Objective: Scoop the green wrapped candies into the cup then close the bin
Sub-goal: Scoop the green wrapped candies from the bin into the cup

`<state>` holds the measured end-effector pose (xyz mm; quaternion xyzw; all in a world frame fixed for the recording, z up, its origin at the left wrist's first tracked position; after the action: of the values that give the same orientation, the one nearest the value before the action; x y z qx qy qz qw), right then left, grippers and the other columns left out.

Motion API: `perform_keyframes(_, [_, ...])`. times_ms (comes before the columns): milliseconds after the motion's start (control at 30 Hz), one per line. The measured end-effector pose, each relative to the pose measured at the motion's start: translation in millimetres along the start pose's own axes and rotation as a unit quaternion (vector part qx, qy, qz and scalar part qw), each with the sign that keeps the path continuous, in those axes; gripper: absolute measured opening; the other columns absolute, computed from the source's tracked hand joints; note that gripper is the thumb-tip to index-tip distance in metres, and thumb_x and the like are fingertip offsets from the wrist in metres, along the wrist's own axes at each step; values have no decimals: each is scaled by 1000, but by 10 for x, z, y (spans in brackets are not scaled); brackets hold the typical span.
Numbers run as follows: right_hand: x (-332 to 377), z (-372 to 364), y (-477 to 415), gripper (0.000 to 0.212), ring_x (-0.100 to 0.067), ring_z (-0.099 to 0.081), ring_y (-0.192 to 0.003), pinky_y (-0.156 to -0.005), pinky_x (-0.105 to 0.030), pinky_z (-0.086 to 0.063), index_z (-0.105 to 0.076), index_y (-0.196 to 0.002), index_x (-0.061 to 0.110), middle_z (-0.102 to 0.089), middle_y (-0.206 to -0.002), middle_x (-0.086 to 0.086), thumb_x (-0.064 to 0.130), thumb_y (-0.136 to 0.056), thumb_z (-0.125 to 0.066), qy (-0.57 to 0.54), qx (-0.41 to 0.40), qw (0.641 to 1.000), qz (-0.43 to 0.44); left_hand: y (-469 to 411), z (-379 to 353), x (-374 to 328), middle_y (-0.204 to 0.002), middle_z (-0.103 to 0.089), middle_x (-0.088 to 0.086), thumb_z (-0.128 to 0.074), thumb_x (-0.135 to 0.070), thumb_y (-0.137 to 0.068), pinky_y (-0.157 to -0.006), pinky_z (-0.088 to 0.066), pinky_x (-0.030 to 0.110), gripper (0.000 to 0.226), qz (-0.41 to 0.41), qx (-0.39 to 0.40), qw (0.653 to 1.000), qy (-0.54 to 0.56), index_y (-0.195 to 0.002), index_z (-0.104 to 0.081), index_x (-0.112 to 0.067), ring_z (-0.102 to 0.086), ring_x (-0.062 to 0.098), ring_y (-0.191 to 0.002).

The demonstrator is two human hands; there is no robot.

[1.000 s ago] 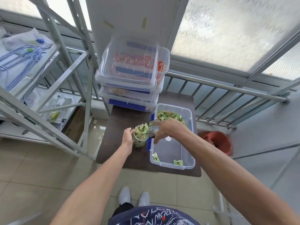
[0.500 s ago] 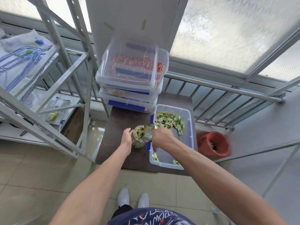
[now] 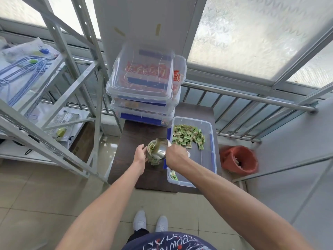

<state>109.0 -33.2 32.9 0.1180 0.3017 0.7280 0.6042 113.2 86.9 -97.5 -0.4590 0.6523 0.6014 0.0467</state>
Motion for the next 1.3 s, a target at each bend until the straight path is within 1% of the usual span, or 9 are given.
perform_keyframes(233, [-221, 222, -14, 33, -27, -65, -116, -70, -32, -46, -64, -126, 7, -65, -129, -9, 11, -93, -65, -7, -46, 999, -3, -8, -17, -12, -152, -48, 7, -29, -29, -105, -112, -28, 37, 50, 0, -4, 1000, -13, -151, -33, -11, -44, 24, -139])
perform_keyframes(467, [-79, -97, 13, 35, -26, -61, -120, -74, -31, -44, -61, -130, 8, -62, -133, -9, 6, -96, -58, -17, -19, 1000, 2, 68, -75, -31, -149, -50, 8, -27, -29, -106, -112, -30, 37, 50, -5, 3, 1000, -26, -150, -36, -7, -46, 25, -138])
perform_keyframes(633, [-267, 34, -45, 32, -29, -66, -112, -69, -33, -46, -65, -122, 5, -67, -124, -11, 5, -91, -61, -40, -60, 997, -9, -16, -93, -56, -153, -46, 8, -26, -29, -106, -116, -27, 40, 53, -9, 8, 1000, -29, -154, -29, -8, -44, 25, -140])
perform_keyframes(800, [-132, -209, -106, 35, -27, -64, -115, -71, -32, -44, -62, -128, 8, -64, -128, -8, 6, -93, -62, -47, -34, 998, 9, 18, -129, -16, -151, -48, 7, -28, -28, -106, -112, -32, 37, 50, -15, 2, 999, -31, -150, -37, -7, -46, 26, -138])
perform_keyframes(867, [-191, -287, -119, 34, -27, -65, -112, -71, -32, -44, -64, -124, 9, -66, -123, -8, 10, -90, -67, -84, -29, 996, 5, -28, -118, -25, -154, -45, 8, -29, -29, -105, -113, -31, 38, 51, -19, 2, 999, -38, -152, -33, -8, -44, 26, -140])
perform_keyframes(967, [-499, -379, -135, 30, -27, -67, -98, -67, -32, -49, -65, -104, 11, -68, -102, -7, 26, -82, -78, -175, -48, 983, 11, -102, -79, 25, -154, -43, 10, -28, -28, -105, -111, -31, 39, 52, -19, -15, 998, -59, -153, -31, -8, -42, 25, -141])
perform_keyframes(1067, [-888, -629, -170, 41, -24, -65, -78, -62, -32, -55, -63, -96, 8, -63, -82, -5, 46, -80, -70, -353, -31, 934, -35, -140, 10, 212, -142, -53, 12, -31, -30, -103, -97, -40, 42, 48, -2, -48, 992, -119, -145, -42, -9, -51, 26, -128])
perform_keyframes(1167, [-1175, -988, -213, 45, -20, -48, -53, -53, -27, -39, -52, -80, 11, -52, -66, -5, 55, -84, -61, -499, 46, 857, -124, -125, 102, 455, -132, -58, 12, -33, -33, -101, -92, -45, 45, 49, 39, -57, 982, -173, -141, -47, -8, -55, 28, -121])
perform_keyframes(1300, [-1366, -1503, -394, 56, -14, -29, -44, -47, -27, -22, -59, -105, 8, -37, -58, -1, 56, -78, -64, -676, 117, 702, -194, -91, 77, 627, -135, -57, 14, -33, -32, -102, -96, -46, 48, 49, 73, -55, 971, -219, -143, -45, -6, -53, 30, -130])
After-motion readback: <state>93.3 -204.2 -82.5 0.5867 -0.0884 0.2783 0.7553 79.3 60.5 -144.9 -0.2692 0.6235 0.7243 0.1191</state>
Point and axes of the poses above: each hand's wrist, its own y-axis away from the middle knuckle, its own z-axis out of the back of the hand, x = y × z, the point moved 1 cm from there along -y, towards the middle knuckle
